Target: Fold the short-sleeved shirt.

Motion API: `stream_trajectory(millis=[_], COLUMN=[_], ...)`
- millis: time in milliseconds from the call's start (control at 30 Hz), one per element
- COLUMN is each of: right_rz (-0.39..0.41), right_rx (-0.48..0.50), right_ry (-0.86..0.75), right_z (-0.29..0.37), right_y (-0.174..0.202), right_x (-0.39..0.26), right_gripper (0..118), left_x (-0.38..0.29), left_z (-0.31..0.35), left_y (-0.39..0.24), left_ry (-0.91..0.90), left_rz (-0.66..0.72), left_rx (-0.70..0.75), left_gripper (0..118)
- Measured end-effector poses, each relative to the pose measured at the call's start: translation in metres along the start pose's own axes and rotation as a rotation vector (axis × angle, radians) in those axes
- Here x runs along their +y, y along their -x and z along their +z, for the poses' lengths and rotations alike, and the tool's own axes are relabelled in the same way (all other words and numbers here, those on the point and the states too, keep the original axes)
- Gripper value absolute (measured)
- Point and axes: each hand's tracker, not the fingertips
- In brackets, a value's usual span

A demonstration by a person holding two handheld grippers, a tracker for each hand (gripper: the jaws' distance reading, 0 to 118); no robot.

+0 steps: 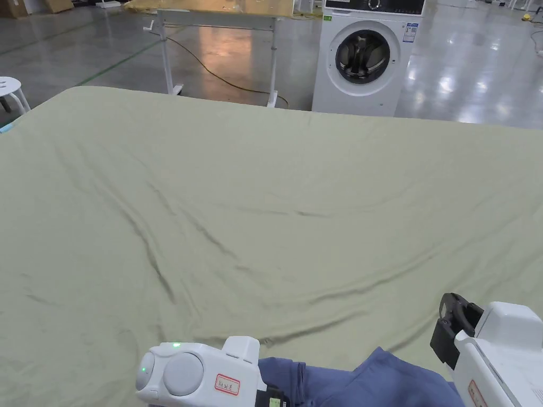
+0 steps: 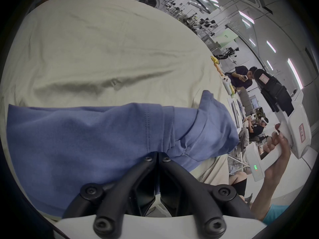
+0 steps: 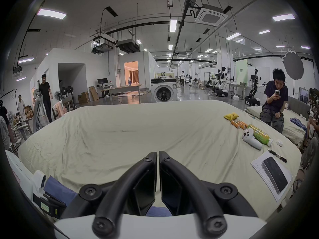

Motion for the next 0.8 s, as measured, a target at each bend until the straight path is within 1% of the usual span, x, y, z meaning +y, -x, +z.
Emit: stream_trajectory(millis=[67,133,233,333,367,467,500,533,600,633,700,800], right_rz=[0.000,0.001,0.006,0.003,0.003,0.004,0.005,0.007,0.008,0.007,0.008,0.006], right_rx=[0.002,0.003,0.000,0.000,0.000,0.003,0.003,0.004,0.006,0.007,0.008,0.011], right_ry=[-0.008,-0.022,-0.055,-0.074,-0.077,-0.078,-0.078,-0.077,-0.075,-0.075,-0.072,-0.064], right_z=[0.000,0.001,0.003,0.003,0.003,0.003,0.003,0.002,0.002,0.002,0.002,0.001], right_y=[0.000,0.001,0.001,0.002,0.002,0.003,0.003,0.004,0.005,0.005,0.007,0.008], right_x=[0.003,0.005,0.010,0.015,0.017,0.019,0.019,0.019,0.018,0.017,0.017,0.015], right_gripper=[2,2,2,2,2,2,2,2,2,2,2,2], left_x=[0.004,0.008,0.013,0.015,0.014,0.009,0.006,0.003,-0.002,-0.006,-0.009,-0.013], left_z=[0.016,0.039,0.083,0.116,0.125,0.143,0.146,0.147,0.143,0.138,0.127,0.099], left_y=[0.002,0.007,0.025,0.057,0.070,0.101,0.108,0.118,0.137,0.144,0.157,0.186], left_ry=[-0.031,-0.077,-0.172,-0.233,-0.249,-0.239,-0.235,-0.227,-0.218,-0.216,-0.190,-0.155], left_rz=[0.015,0.010,-0.012,0.002,0.025,0.057,0.075,0.098,0.154,0.189,0.232,0.277], left_rx=[-0.048,-0.064,-0.045,0.010,0.035,0.018,0.003,-0.006,-0.029,-0.039,-0.082,-0.184], left_gripper=[4,4,4,6,9,34,37,37,53,56,56,56])
